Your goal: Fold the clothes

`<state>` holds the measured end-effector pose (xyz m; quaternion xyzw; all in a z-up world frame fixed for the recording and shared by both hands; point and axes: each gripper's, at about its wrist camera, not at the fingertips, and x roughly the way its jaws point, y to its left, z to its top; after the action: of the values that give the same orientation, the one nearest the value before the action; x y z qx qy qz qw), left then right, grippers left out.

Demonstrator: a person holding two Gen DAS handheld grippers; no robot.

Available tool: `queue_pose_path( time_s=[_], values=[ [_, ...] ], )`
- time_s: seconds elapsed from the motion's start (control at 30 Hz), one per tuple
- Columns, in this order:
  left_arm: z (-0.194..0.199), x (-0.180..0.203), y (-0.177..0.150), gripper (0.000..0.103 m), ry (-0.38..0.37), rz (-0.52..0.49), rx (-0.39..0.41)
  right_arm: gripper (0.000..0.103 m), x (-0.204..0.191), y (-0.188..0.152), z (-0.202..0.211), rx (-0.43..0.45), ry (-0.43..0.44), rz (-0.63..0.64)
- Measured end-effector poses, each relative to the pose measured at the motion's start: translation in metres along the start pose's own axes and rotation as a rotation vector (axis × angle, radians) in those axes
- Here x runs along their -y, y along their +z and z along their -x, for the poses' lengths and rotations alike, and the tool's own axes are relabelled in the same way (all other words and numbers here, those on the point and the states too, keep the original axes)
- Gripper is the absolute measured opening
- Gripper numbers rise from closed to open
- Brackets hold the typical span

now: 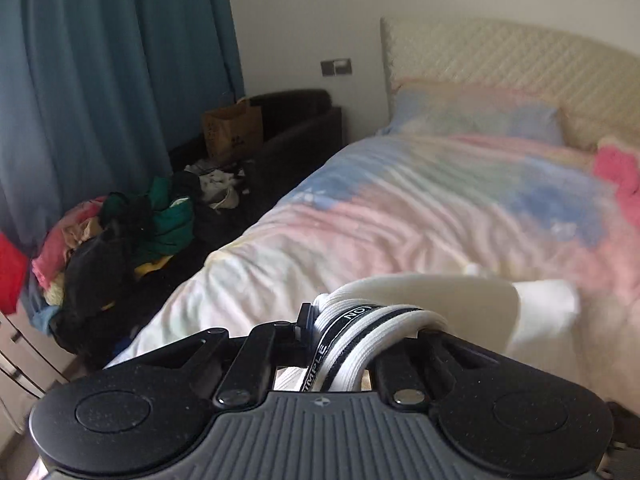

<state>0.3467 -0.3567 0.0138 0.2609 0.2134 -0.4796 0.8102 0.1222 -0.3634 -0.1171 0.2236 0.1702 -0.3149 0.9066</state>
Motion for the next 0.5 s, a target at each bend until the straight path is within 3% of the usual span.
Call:
queue_pose_path(
  time_s=[0.1,0.17,0.27,0.37,0.43,0.5],
  values=[
    [-0.054,-0.013,-0.012,0.01,0.101,-0.005,-0.03,0.088,-0.001,-0.002,-0.012,-0.022,0.012,-0.025],
    [-0.081,-0.029,-0.02,0.011,0.186,0.057,-0.053,0.088,-0.001,-0.004,-0.02,-0.031,0.021,-0.046],
    [-0.119,-0.052,-0.032,0.021,0.311,0.15,-0.086,0.088,-0.003,-0.007,-0.029,-0.041,0.026,-0.046],
    [-0.107,-0.065,-0.041,0.036,0.305,0.246,-0.075,0.088,-0.004,-0.01,-0.035,-0.047,0.032,-0.046],
    [-0.077,-0.064,-0.048,0.066,0.307,0.273,-0.016,0.088,-0.004,-0.009,-0.037,-0.056,0.034,-0.05],
    [-0.031,-0.058,-0.06,0.077,0.328,0.286,0.066,0.088,-0.004,-0.008,-0.036,-0.056,0.038,-0.05]
  ],
)
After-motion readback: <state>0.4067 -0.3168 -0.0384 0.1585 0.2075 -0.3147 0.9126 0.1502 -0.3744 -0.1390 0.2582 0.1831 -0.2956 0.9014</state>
